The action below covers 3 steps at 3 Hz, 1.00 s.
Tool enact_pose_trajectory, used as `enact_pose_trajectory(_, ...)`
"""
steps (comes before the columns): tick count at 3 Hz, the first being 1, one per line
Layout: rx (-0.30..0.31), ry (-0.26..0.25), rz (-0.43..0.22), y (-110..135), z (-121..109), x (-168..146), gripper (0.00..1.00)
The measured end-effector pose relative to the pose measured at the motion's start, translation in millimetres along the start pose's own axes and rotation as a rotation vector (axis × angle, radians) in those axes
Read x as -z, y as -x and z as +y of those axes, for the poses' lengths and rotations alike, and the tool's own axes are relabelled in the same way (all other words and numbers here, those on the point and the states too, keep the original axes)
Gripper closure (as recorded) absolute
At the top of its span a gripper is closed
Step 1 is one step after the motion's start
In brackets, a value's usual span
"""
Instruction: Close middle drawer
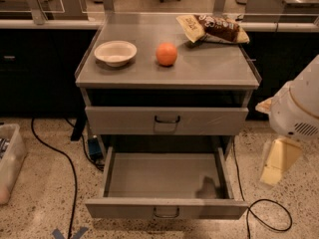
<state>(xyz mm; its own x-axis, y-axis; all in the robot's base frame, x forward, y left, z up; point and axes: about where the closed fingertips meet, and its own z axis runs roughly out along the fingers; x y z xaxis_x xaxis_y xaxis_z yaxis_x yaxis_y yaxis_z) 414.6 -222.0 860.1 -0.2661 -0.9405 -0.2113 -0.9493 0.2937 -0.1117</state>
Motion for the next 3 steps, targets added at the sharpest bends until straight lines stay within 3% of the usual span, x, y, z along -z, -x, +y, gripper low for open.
enact_pose_trajectory(1, -0.027, 0.038, 0.009, -13.8, 13.3, -35.4, 0.00)
enact_pose_trajectory(2, -0.046, 0.026, 0.026, -25.1, 28.1, -62.3, 0.19)
enact_pose_trajectory(3, -0.046, 0.026, 0.026, -26.0, 29.5, -65.7, 0.42)
